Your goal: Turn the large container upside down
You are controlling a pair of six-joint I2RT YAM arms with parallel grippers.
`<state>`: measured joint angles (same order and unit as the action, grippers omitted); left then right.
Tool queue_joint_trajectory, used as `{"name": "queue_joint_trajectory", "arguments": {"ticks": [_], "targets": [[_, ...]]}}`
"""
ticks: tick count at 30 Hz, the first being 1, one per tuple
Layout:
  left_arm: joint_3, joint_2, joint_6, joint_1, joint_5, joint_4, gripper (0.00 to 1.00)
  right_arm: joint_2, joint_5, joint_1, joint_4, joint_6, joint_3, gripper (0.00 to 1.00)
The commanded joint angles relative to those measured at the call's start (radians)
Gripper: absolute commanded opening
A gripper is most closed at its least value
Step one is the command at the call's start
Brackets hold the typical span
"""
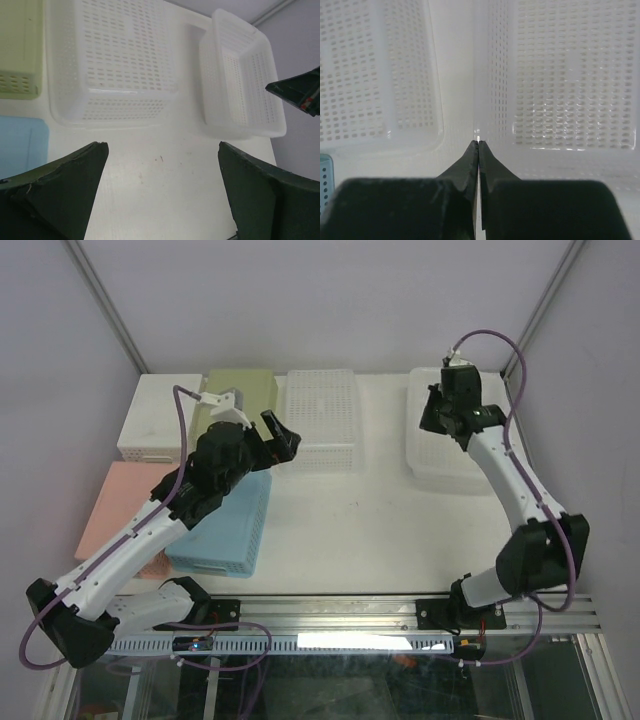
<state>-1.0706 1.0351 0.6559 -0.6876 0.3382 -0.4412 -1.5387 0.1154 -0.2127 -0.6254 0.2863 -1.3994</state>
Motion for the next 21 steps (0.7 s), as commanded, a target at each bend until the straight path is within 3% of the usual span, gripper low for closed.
{"name": "queue_joint_trajectory", "arguments": {"ticks": [1,3,6,9,12,21], "targets": [[0.022,0.048,0.025,-0.003,-0.179,0.145,0.99,0.22,-0.01,0.011,0.041,0.016,0.107,0.0],[0.017,0.074,0.027,-0.004,-0.207,0.153,0.99,0.256,-0.027,0.012,0.044,0.015,0.133,0.01],[0.008,0.094,0.009,-0.003,-0.209,0.155,0.99,0.234,-0.058,0.011,0.035,0.007,0.125,0.18],[0.009,0.104,-0.01,-0.004,-0.202,0.156,0.99,0.178,-0.066,0.006,0.033,0.006,0.1,0.42],[0.022,0.114,-0.006,-0.003,-0.22,0.155,0.99,0.105,-0.052,0.003,0.057,0.008,0.072,0.56],[0.044,0.144,-0.007,-0.004,-0.276,0.148,0.99,-0.117,0.02,0.0,0.067,-0.01,-0.009,0.53]]}}
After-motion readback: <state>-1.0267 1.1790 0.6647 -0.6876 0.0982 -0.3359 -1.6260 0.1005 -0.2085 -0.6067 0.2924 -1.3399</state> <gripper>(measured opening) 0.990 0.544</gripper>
